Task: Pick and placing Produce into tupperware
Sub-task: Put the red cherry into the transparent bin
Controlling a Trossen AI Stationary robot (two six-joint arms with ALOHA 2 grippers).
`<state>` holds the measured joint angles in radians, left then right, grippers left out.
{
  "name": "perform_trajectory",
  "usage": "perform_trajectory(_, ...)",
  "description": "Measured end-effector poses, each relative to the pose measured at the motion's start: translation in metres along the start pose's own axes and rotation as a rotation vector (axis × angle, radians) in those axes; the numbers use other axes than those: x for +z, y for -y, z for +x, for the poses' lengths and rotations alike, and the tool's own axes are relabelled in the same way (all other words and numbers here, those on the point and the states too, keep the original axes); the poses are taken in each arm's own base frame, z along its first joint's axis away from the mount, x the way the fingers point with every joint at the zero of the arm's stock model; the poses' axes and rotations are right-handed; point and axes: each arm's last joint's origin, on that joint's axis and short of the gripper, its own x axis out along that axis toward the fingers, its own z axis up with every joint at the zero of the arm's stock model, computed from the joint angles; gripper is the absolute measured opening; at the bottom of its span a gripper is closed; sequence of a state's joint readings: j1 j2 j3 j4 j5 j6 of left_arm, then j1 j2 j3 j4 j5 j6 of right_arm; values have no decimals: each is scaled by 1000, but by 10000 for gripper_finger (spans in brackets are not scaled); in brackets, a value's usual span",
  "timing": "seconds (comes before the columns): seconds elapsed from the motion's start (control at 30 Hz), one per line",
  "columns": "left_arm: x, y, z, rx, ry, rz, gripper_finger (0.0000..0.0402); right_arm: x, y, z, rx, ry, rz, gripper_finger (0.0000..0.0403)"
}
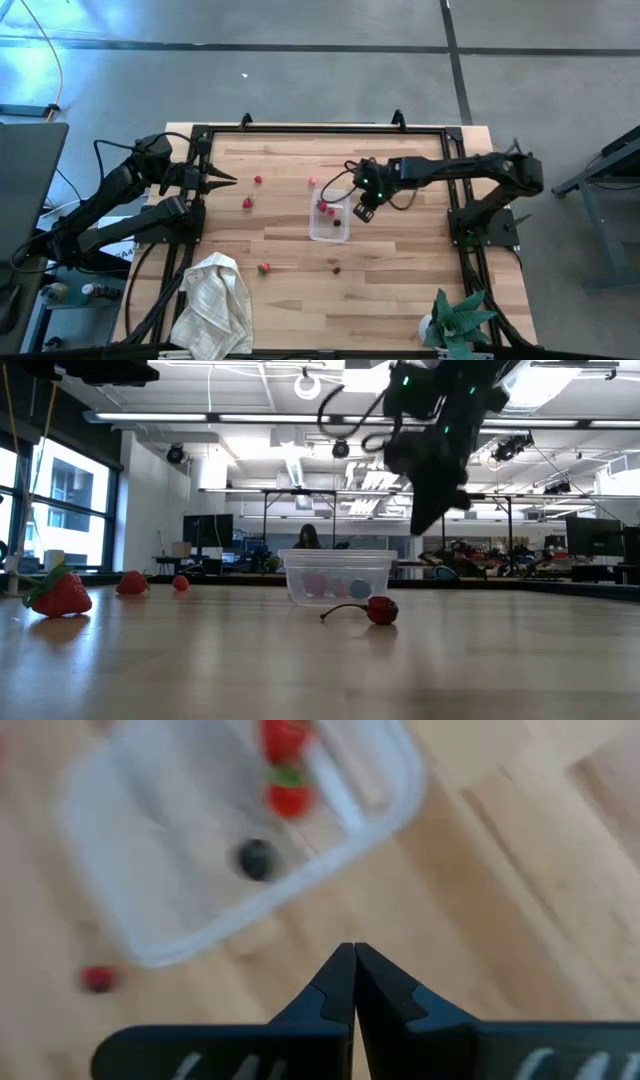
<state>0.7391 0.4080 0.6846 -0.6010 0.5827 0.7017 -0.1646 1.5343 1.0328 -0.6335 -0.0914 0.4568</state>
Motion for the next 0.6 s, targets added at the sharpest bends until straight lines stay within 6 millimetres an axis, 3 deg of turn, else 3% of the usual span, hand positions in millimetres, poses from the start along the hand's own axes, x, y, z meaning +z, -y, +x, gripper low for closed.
perform_trajectory(0.23,0,0,0,0,0,0,28,-24,-59,-50,249,172,45,1)
perform_trajectory(0.4,0,0,0,0,0,0,28,-42,-106,-87,474,415,-22,12)
perform_trajectory(0.6,0,0,0,0,0,0,28,-58,-135,-110,598,595,-90,27)
